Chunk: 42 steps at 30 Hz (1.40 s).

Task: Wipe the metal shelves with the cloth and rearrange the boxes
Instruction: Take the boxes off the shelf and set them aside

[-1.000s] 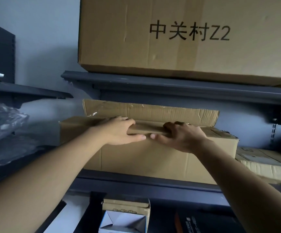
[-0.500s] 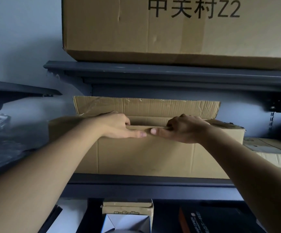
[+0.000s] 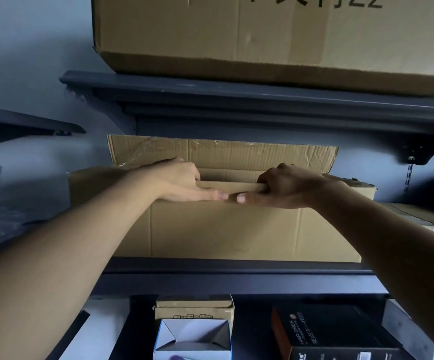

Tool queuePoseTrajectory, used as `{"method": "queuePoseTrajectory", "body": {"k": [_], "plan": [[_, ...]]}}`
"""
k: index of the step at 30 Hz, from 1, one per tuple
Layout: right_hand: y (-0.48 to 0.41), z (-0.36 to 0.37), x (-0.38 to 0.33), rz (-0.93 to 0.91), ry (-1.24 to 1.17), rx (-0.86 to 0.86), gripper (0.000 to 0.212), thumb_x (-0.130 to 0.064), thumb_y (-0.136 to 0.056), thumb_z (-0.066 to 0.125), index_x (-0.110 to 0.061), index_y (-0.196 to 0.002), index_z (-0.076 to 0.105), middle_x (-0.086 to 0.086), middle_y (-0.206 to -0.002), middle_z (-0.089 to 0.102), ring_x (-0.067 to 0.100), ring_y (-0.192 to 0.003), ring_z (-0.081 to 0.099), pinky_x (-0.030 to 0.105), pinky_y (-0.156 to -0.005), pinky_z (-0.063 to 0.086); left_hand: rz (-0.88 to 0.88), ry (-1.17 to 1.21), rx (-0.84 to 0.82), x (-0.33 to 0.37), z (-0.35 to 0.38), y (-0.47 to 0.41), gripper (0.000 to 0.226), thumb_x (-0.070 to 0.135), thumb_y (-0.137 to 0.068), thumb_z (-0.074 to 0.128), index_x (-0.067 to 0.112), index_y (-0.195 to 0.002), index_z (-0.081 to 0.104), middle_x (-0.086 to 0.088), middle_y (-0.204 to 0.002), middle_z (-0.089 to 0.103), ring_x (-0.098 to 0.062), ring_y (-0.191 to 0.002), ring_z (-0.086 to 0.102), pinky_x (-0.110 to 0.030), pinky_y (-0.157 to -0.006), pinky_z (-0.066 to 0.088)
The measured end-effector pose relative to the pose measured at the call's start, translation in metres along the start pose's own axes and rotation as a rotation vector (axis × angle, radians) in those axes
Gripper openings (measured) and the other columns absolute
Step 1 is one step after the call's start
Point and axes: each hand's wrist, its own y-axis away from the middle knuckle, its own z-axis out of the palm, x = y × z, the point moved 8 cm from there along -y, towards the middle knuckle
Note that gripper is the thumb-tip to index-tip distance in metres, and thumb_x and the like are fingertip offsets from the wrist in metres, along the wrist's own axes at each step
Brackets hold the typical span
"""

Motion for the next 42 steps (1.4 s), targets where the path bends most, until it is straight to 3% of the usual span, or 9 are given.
{"method": "queuePoseTrajectory", "body": {"k": [4,8,12,18,24,28,31,42], "plan": [[-0.002,0.000,0.000,-0.005,0.028,0.001,0.092,-0.099,-0.064,0.028,-0.021,-0.096,0.066,-0.003,-0.081,0.066,0.012,-0.077,0.062,0.029,-0.066,0.048,-0.008,-0.012,-0.016,-0.002,0.000,-0.001,0.130,0.108,-0.046,0.030,0.009,-0.122,0.067,-0.008,-0.131,0.057,-0.020,-0.119,0.054,-0.045,-0.101,0.049],[-0.004,0.001,0.001,-0.003,0.030,0.018,0.090,-0.099,-0.065,0.031,-0.022,-0.093,0.066,-0.003,-0.079,0.066,0.012,-0.075,0.062,0.029,-0.064,0.049,0.016,-0.005,0.001,-0.003,0.001,-0.005,0.129,0.113,-0.039,0.031,0.013,-0.111,0.070,-0.003,-0.122,0.061,-0.018,-0.103,0.062,-0.044,-0.092,0.054],[-0.001,-0.001,0.003,0.045,0.038,0.046,0.085,-0.099,-0.066,0.034,-0.023,-0.085,0.065,-0.001,-0.076,0.065,0.015,-0.073,0.061,0.031,-0.062,0.049,-0.006,-0.008,0.015,-0.002,0.001,-0.003,0.133,0.113,-0.038,0.031,0.013,-0.116,0.070,-0.004,-0.127,0.060,-0.023,-0.106,0.063,-0.046,-0.092,0.055],[0.003,-0.004,0.001,0.067,0.057,0.065,0.090,-0.101,-0.065,0.032,-0.020,-0.082,0.066,0.001,-0.073,0.066,0.016,-0.069,0.062,0.031,-0.059,0.049,-0.044,0.013,0.043,0.000,-0.002,0.007,0.127,0.113,-0.037,0.033,0.014,-0.107,0.073,-0.003,-0.114,0.063,-0.023,-0.107,0.062,-0.048,-0.091,0.055],[0.026,-0.013,-0.010,0.079,0.066,0.105,0.099,-0.106,-0.054,0.022,-0.021,-0.081,0.066,0.001,-0.072,0.065,0.017,-0.067,0.062,0.033,-0.061,0.055,-0.101,-0.003,0.054,0.010,-0.012,0.035,0.133,0.113,-0.036,0.033,0.020,-0.123,0.068,-0.004,-0.129,0.058,-0.024,-0.116,0.058,-0.047,-0.098,0.052],[0.065,-0.036,-0.016,0.081,0.088,0.127,0.101,-0.108,-0.053,0.022,-0.019,-0.073,0.065,0.002,-0.071,0.062,0.018,-0.067,0.058,0.032,-0.061,0.048,-0.124,0.016,0.052,0.034,-0.026,0.072,0.135,0.108,-0.038,0.037,0.020,-0.139,0.059,-0.007,-0.142,0.047,-0.024,-0.130,0.047,-0.044,-0.105,0.045],[0.099,-0.052,-0.018,0.086,0.103,0.112,0.096,-0.106,-0.058,0.028,-0.018,-0.073,0.064,0.003,-0.072,0.061,0.017,-0.066,0.055,0.031,-0.060,0.042,-0.134,0.021,0.050,0.053,-0.034,0.098,0.142,0.112,-0.031,0.034,0.021,-0.138,0.060,-0.007,-0.141,0.048,-0.023,-0.133,0.044,-0.046,-0.107,0.044],[0.246,-0.093,-0.025,0.033,0.053,0.115,0.100,-0.106,-0.057,0.025,-0.017,-0.072,0.067,0.004,-0.071,0.063,0.019,-0.068,0.059,0.032,-0.060,0.042,-0.134,-0.003,0.027,0.157,-0.058,0.214,0.141,0.113,-0.029,0.030,0.023,-0.132,0.065,-0.006,-0.136,0.054,-0.022,-0.131,0.043,-0.043,-0.107,0.043]]}}
